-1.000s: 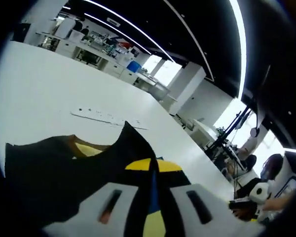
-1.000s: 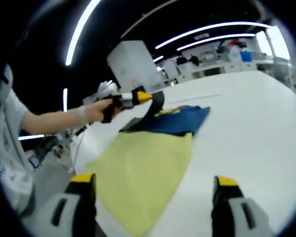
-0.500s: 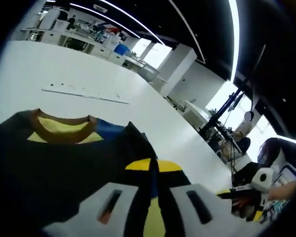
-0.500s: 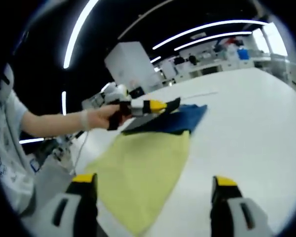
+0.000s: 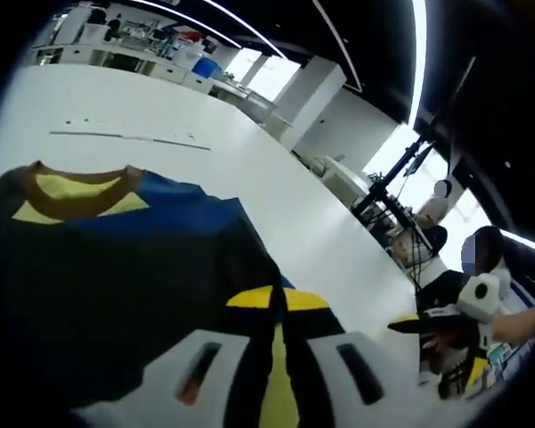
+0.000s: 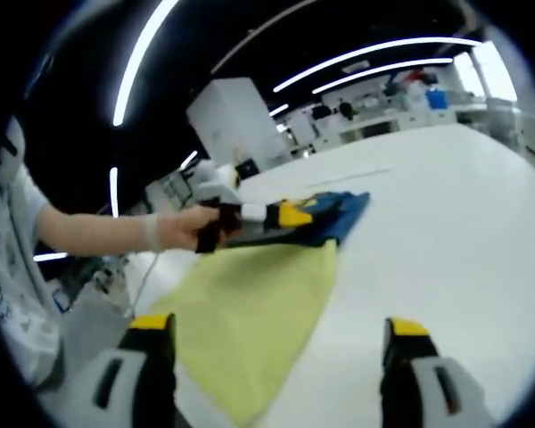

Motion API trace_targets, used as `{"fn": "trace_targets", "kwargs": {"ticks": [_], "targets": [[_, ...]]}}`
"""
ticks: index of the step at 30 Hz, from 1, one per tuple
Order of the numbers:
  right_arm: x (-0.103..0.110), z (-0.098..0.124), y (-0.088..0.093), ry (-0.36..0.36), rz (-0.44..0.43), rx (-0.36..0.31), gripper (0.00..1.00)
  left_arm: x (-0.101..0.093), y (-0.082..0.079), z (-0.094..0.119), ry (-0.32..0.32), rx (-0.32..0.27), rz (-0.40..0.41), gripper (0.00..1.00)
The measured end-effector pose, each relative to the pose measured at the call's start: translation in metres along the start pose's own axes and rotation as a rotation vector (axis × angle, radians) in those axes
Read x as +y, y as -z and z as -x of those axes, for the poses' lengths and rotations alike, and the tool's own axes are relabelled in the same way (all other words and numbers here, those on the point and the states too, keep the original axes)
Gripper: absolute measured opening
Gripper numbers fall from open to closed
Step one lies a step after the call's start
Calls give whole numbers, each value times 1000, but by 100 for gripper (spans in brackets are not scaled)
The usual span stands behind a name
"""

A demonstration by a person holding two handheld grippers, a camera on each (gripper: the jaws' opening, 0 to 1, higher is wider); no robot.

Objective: Fold the garment on the visible template until the final outline fits inside the template.

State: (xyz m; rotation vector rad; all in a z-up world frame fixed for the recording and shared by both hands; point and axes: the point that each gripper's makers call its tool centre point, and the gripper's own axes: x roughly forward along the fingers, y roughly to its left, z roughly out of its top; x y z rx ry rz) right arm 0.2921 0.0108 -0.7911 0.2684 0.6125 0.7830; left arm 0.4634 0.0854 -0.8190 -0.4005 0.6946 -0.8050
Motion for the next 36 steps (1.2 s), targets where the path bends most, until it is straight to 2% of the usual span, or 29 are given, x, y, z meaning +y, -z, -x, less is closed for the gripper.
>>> {"fn": "trace_targets", "kwargs": {"ticks": [6,7,9,11,15,20,23,29,36], "targets": [[-1,0,2,1,-13,-2,97,1,3,0,2,15,-22,1],[-1,0,2,1,-13,-1,97,0,3,0,6,19,-23,5],[-1,0,3,1,-17,-2,97,0,4,-1,-3,19,-57,21],[-1,0,3,2,-16,-3,97,1,8,-1,-16,28,-90,31],[-2,1,2,3,-18,-6,98,-1,5,1,-2,17,-117,37],[-1,1,2,4,-14,-4,97,-4,1,5,3,0,-192,60],[0,1,3,3,-15,-2,97,0,-3,10,-7,-2,-210,69],[1,0,2,-3,-9,1,97,9,-13,32,-26,-31,-225,70],[6,-5,0,-16,0,1,97,37,-22,71,-96,-54,-225,68]]}}
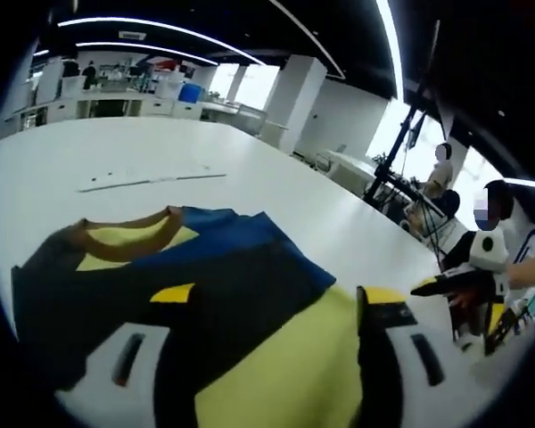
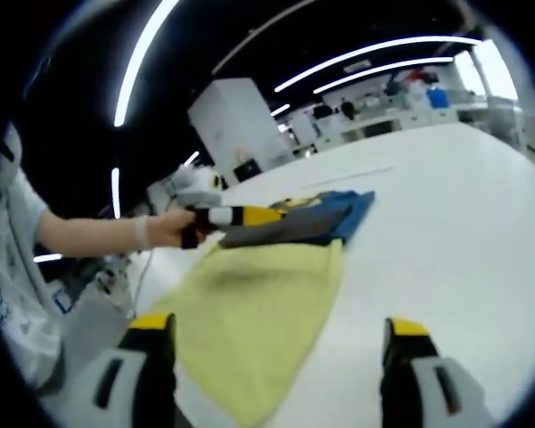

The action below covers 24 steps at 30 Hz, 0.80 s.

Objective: Fold the garment on the visible template until the final outline fits inside the template.

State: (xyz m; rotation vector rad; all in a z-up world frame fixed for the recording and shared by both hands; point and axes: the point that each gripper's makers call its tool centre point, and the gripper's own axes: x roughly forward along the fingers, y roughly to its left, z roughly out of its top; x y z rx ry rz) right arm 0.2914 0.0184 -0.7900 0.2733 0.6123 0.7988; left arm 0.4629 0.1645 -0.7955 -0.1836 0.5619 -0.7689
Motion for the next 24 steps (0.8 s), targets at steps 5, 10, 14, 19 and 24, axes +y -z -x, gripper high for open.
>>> {"fn": "trace_targets", "kwargs": {"ticks": [5,10,14,19,24], "targets": [[4,-3,0,-10,2,1,98,21,2,29,-53,6,0,67],[7,-4,-2,-18,9,-3,98,43,3,59,-111,-2,9,66],[8,-4,-2,-21,9,-3,97,58,9,82,-157,1,13,65],[9,-5,-1,-27,10,0,97,80,17,107,-224,5,41,63],[13,-6,-1,-34,8,-1,97,105,31,134,-305,24,80,58]]}}
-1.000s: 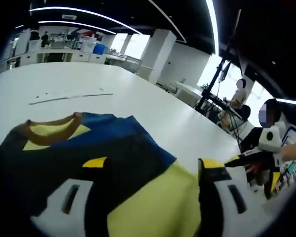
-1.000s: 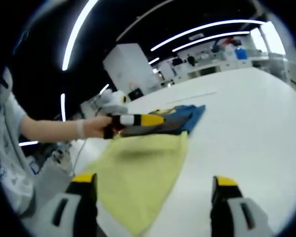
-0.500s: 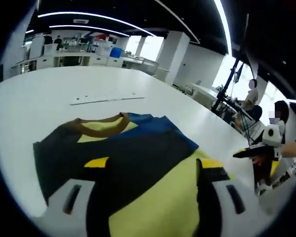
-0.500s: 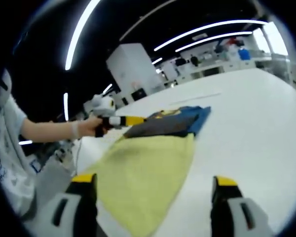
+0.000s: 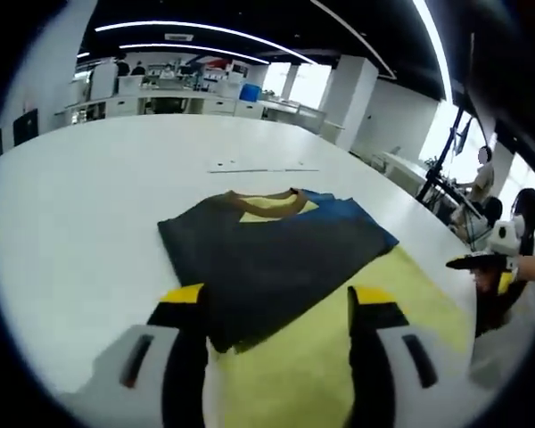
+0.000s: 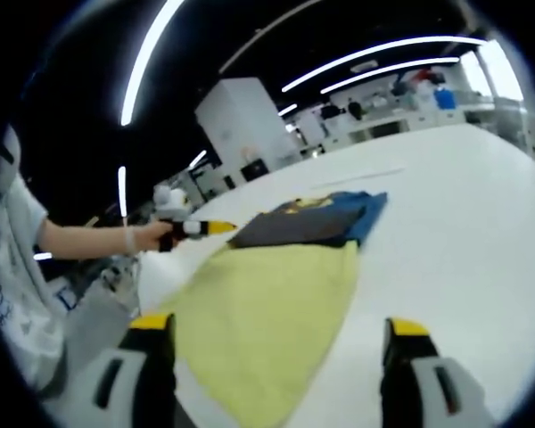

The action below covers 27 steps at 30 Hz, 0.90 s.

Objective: Fold the garment on the visible template until the final outline fits inside the template.

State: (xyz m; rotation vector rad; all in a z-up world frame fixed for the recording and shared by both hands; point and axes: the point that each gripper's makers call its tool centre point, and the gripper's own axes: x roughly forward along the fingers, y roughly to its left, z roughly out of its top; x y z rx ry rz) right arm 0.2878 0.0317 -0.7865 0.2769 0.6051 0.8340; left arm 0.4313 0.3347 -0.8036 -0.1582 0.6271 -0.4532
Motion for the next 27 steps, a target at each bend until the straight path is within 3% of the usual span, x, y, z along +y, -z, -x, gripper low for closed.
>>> {"fn": "trace_targets", "kwargs": {"ticks": [5,11,15,27], "targets": [[1,-1,0,-2,0,0,97,26,11,12,-49,10,18,50],[-1,0,0,3,-2,1,97,37,22,21,-72,23,50,36],[-1,0,3,7,-6,4,97,41,28,23,-78,29,60,27],[1,1,6,16,-15,9,97,36,35,14,-69,40,92,12]]}}
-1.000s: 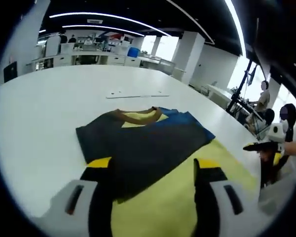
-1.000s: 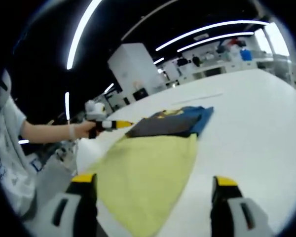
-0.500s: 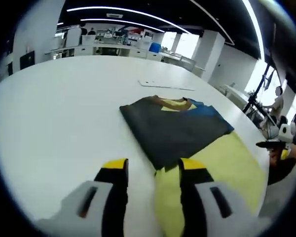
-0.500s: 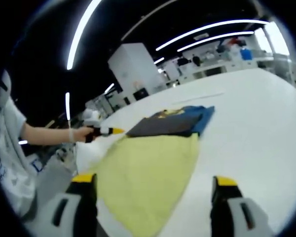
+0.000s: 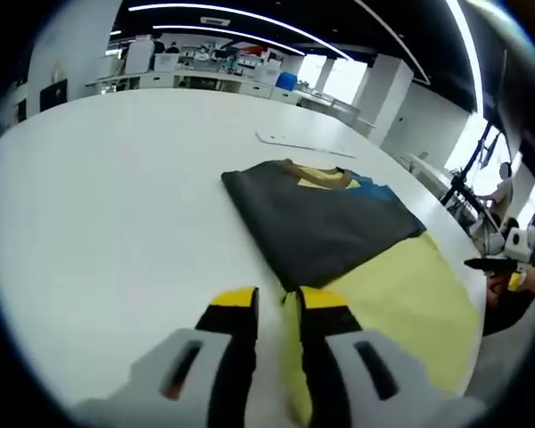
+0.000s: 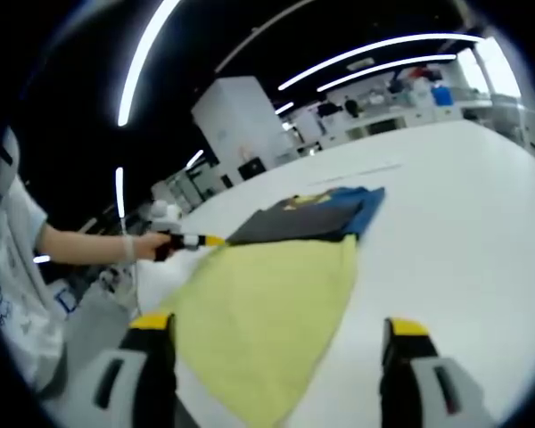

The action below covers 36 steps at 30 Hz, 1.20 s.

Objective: Fold the garment on the visible template until the final outline fits inside the template.

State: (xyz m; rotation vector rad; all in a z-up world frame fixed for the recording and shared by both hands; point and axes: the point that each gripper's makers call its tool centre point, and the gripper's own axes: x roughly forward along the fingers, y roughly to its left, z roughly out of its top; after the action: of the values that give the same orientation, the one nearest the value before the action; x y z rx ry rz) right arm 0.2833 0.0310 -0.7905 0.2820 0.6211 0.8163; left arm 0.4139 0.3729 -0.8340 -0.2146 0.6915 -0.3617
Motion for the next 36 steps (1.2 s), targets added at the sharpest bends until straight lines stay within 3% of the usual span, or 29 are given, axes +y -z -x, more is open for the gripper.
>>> {"fn": "trace_targets", "kwargs": {"ticks": [12,28,31,36], "targets": [[-1,2,1,9,-6,-3,96,3,4,-4,-18,9,27,2],[-2,2,1,10,-5,-4,96,2,5,-2,-42,-6,45,2],[0,2,0,12,-3,-5,96,1,4,1,-45,-12,44,5],[1,2,1,11,2,-1,96,3,0,9,-34,-40,-7,26]]}}
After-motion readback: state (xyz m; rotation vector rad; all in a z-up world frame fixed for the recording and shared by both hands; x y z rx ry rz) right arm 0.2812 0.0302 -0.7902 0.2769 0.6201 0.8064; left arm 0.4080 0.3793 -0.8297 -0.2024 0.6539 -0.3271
